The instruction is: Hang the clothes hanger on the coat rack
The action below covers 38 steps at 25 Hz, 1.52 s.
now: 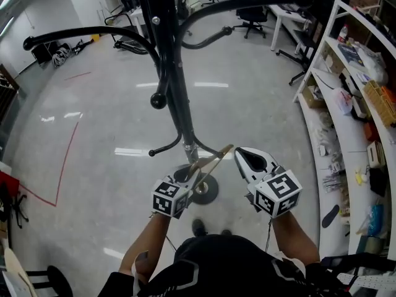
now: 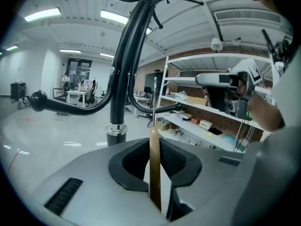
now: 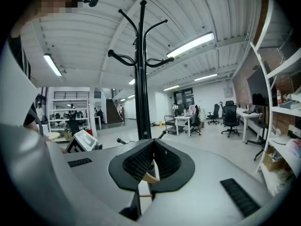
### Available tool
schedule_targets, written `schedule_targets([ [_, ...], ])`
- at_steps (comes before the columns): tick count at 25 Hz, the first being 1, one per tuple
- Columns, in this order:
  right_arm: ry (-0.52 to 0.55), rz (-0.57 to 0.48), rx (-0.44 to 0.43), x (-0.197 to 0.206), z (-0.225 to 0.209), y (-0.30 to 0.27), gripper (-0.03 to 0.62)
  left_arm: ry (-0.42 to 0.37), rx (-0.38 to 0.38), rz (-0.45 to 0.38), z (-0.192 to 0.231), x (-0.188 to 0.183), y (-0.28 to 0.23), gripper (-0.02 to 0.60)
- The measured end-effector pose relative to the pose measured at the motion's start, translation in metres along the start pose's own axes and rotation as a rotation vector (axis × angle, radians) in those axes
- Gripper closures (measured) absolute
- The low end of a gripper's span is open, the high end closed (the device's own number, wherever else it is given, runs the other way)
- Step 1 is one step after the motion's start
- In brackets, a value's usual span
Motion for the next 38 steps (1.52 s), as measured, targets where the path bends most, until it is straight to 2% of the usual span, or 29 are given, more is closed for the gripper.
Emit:
schedule_targets([
  [3,-0.011,0.028,0.011,0.012,-0.007,-0.014,0.589,-0.02,-0.003,0.013,0.009,0.003,-0.018,0.531],
  [13,-0.026,0.093,0.062,0.032,-0.029,-0.029,0.589,-0.001,0.024,0.059,0.013,0.023,-0.056,0.531],
  [16,-0.03,0.092,0.073,0.034,-0.034,-0.028,0.589,0.012,0.034,0.055,0.011,0.026,-0.06,0.531],
  [23,-0.036,0.098,0.085,0.037,-0.038,-0.028,0.589,-0.032,0.045,0.048,0.012,0.031,-0.066,0.531],
  [27,-0.041,0.111,0.085,0.039,-0.036,-0.026,0.589,-0.028,0.08,0.04,0.014,0.031,-0.065,0.529],
  [34,-0.037,0.12,0.075,0.04,-0.035,-0.022,0.589,-0.014,0.069,-0.002,0.02,0.03,-0.062,0.528],
  [38,-0.036,0.12,0.081,0.04,-0.033,-0.018,0.589,-0.042,0.062,-0.003,0.021,0.029,-0.061,0.528],
])
Point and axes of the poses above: the fingertips, and each gripper's own axes: y backward along the fingers, z to its left, x out of its underside, the point moved 8 cm from there along y, backward along the fingers, and after that the axes turned 6 degrees about -x, right-handed, at the moved point
